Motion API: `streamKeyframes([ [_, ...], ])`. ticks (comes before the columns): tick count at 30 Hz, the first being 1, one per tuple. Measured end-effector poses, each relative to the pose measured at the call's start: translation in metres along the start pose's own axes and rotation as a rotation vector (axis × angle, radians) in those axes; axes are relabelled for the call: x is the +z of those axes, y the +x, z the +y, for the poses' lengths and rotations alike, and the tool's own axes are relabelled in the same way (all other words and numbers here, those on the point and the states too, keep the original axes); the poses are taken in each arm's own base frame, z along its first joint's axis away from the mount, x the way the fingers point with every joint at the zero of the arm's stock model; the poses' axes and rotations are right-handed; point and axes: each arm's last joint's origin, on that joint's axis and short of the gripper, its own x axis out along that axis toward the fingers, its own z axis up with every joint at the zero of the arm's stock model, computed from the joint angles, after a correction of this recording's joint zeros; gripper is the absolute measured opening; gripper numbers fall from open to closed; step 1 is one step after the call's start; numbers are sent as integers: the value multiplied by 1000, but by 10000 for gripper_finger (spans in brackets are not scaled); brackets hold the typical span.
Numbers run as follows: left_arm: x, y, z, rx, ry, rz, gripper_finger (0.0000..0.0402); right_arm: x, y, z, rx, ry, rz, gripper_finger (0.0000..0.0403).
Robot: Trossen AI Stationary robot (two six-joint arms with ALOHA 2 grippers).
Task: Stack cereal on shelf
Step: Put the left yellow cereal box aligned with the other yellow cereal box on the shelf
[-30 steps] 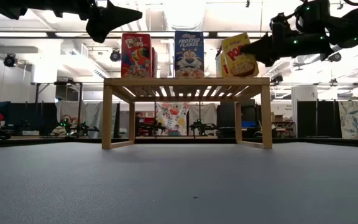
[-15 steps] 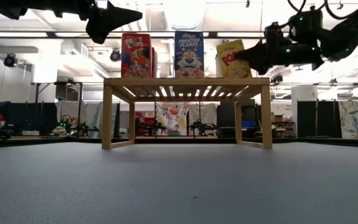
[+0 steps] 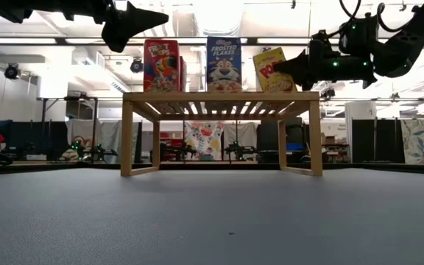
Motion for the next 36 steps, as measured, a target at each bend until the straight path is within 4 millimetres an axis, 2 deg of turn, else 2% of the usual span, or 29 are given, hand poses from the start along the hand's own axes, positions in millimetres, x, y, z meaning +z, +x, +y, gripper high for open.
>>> streamKeyframes([
  [11, 1, 0, 0, -1, -3, -6, 252, 8, -2, 2, 1, -9, -41, 166],
  [22, 1, 0, 0, -1, -3, -6, 252, 9, -1, 1, 4, -13, -67, 166],
  [36, 2, 0, 0, -3, -7, -16, 252, -2, 6, 1, 21, 3, -53, 166],
])
